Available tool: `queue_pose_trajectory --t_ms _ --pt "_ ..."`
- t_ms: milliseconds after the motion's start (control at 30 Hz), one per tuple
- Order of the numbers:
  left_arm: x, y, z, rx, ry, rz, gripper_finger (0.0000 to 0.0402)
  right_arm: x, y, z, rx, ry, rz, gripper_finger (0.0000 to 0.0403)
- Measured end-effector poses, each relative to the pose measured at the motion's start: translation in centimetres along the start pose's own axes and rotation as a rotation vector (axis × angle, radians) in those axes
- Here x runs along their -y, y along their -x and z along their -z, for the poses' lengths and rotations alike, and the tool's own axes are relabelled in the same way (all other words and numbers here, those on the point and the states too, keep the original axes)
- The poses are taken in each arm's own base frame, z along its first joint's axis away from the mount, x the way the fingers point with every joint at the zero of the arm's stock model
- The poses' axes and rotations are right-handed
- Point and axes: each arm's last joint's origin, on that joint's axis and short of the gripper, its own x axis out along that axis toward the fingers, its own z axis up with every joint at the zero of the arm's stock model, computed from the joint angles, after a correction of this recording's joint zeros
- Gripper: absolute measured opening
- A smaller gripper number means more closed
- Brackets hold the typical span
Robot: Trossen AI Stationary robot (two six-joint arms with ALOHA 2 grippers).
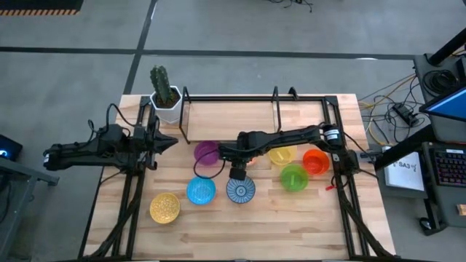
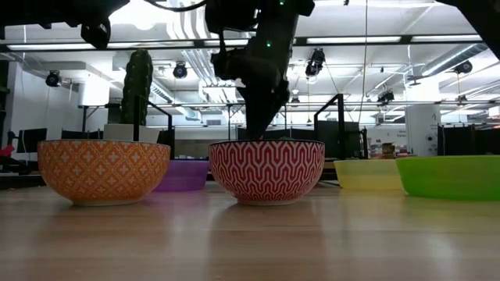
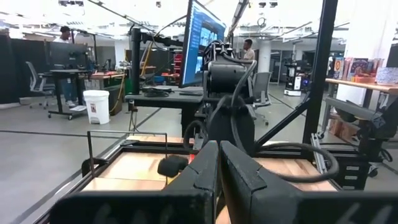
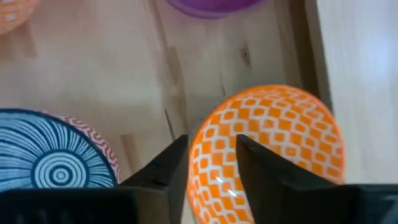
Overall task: Place and stack bowls onto a shelf
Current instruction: Put the blue-orange patterned bowl on the shelf
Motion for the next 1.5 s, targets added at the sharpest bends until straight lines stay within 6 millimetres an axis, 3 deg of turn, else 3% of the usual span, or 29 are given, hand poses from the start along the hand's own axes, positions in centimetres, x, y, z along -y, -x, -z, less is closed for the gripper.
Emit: queue_pose_trajectory --t_ms 133,333,467,633,733,900,1200,1367,1500 --pt "0.0 -0.1 0.0 -0.004 -0.009 -0.001 0.0000 -0.4 -1.9 -0.3 -0.010 -0.044 -0.031 0.0166" --pt "0.0 -0.1 0.0 -0.003 -0.010 -0.001 0.0000 -0.5 -5.0 -0.1 -0.078 -0.107 -0.011 0.0160" --pt "0.0 -0.1 0.0 -0.004 -0.010 -0.001 0.0000 -0.4 -5.5 0.0 -0.084 -0.101 -0.007 0.0127" --pt "0.0 -0.1 0.1 -0.010 -0.015 -0.001 0.0000 -0.4 -5.2 0.0 -0.084 -0.103 -0.009 0.0056" --pt "0.0 -0.1 0.1 -0.012 -0.017 -0.001 0.0000 -0.3 -4.5 -0.1 -0.075 -0.104 -0.011 0.0020" --pt "0.0 -0.2 0.1 -0.012 -0.017 -0.001 0.0000 -0.2 -3.3 0.0 -0.076 -0.114 -0.045 0.0016" --pt "0.0 -0.2 0.1 -0.013 -0.019 -0.001 0.0000 0.8 3.5 -0.2 0.076 -0.107 -0.112 0.0015" --pt "0.0 -0.2 0.1 -0.013 -0.030 -0.001 0.0000 3.5 6.4 -0.9 0.227 -0.124 -0.052 0.0014" --pt "0.0 -0.2 0.1 -0.013 -0.031 -0.001 0.0000 6.6 6.6 -2.1 0.326 -0.138 -0.019 0.0014"
